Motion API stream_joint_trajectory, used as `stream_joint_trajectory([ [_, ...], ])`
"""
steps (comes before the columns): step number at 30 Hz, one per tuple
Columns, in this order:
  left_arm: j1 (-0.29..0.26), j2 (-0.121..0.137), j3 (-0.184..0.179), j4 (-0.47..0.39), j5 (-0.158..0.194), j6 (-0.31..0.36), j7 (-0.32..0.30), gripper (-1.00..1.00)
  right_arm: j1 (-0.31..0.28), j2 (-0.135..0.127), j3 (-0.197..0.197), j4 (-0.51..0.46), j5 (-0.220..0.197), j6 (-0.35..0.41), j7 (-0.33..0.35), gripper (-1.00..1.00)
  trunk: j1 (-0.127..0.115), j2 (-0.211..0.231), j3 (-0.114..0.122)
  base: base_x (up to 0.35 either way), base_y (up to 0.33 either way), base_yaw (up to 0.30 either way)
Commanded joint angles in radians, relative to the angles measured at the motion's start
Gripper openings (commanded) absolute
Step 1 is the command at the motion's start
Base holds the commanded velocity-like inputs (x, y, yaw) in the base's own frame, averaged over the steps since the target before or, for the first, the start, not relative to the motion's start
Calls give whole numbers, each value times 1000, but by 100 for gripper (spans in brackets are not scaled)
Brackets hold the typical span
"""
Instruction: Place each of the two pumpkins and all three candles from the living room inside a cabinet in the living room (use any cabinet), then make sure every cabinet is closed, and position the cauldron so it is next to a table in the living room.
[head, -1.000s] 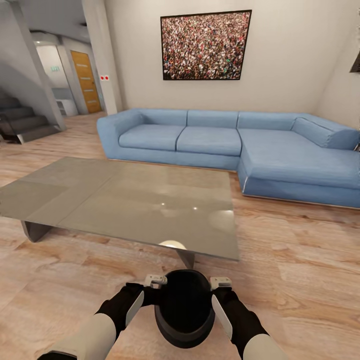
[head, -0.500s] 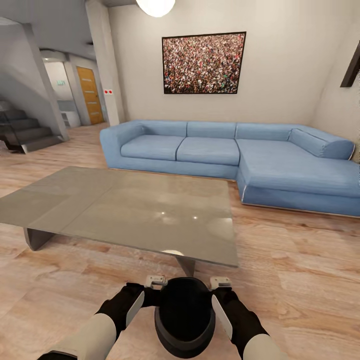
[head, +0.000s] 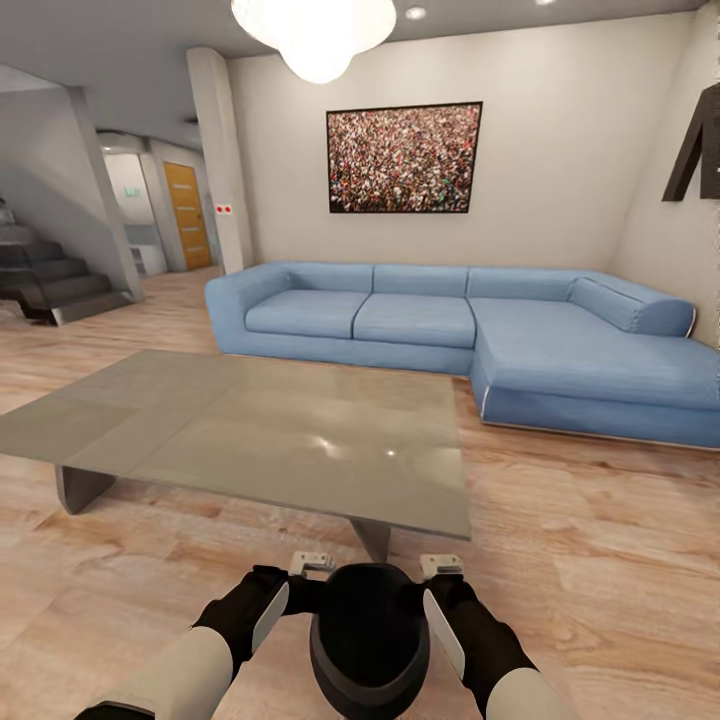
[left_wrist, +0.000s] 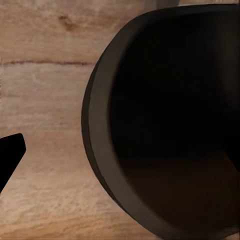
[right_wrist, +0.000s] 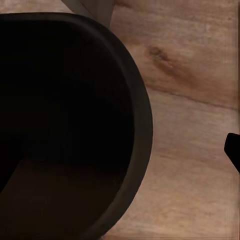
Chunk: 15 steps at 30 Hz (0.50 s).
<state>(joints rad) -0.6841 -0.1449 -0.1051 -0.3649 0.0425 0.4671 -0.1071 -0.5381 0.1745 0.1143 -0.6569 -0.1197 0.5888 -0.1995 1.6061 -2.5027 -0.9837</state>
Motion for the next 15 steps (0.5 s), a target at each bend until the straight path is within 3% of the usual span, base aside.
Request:
stream_joint_trajectory([
  [1,0,1,-5,-2,4,5,0,100,0,0,2,-1,-11,3,-9,100,-1,0,3,-51,0,0],
  [15,-1,1,-5,-2,4,5,0,100,0,0,2,-1,-11,3,-9,100,-14,17,56,-103,0,0],
])
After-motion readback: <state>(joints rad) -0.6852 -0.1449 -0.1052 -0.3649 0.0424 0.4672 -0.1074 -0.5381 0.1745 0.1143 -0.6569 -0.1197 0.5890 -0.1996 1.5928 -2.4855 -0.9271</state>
